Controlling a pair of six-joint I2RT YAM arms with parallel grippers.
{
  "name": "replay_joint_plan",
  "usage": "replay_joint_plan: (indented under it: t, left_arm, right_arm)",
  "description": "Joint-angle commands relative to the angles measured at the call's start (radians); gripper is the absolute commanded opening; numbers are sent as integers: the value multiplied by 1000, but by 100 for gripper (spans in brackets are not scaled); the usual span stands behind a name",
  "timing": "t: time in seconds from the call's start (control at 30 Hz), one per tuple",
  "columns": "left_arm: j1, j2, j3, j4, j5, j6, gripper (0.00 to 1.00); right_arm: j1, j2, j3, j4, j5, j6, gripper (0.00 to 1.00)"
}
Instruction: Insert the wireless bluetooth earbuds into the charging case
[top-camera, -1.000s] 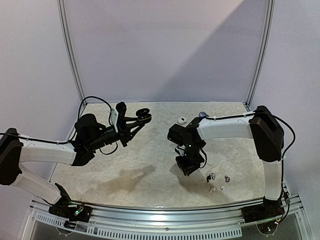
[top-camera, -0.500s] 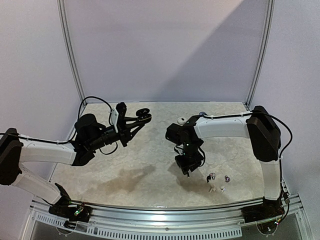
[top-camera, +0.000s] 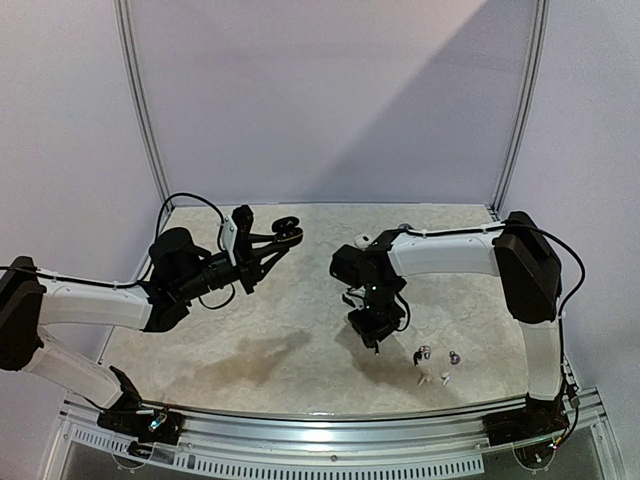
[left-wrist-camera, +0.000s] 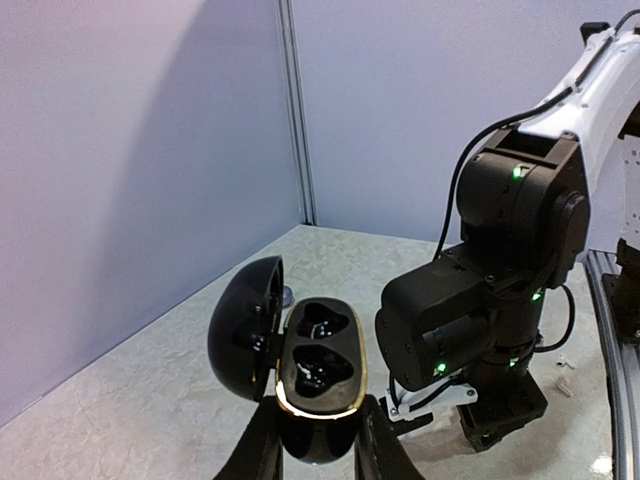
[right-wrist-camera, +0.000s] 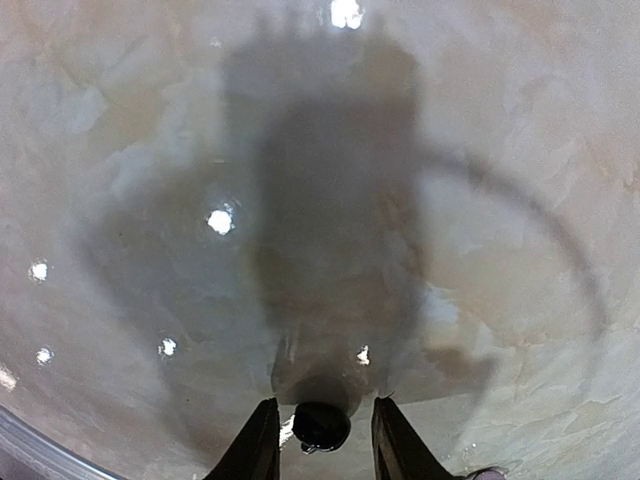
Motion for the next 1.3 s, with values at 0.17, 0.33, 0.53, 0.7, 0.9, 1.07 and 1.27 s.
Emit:
replay_joint_plan:
  t: [0.17, 0.33, 0.53, 0.7, 0.9, 1.07, 1.27]
  left_arm:
    - [-11, -19, -13, -12, 2, 17, 0]
    - [-11, -18, -13, -10, 3, 18, 0]
    - [-11, -19, -15, -9, 2, 21, 0]
    - [-11, -18, -12, 18, 2, 53, 0]
    - [-15, -12, -15, 66, 48, 111, 0]
    - [-16, -13, -13, 72, 51, 116, 0]
    - [-16, -13, -7, 76, 67, 103, 0]
  right_arm:
    - [0, 43, 16, -4, -19, 13, 29]
    - [-1, 47, 15, -19, 7, 20, 19]
    - [-1, 33, 57, -32, 40, 16, 0]
    - [-2, -66, 120, 11, 161, -20, 0]
    - [51, -417, -78, 572, 296, -191, 0]
    - [80, -636, -401, 1276, 160, -404, 0]
    - [85, -594, -396, 1506, -47, -578, 0]
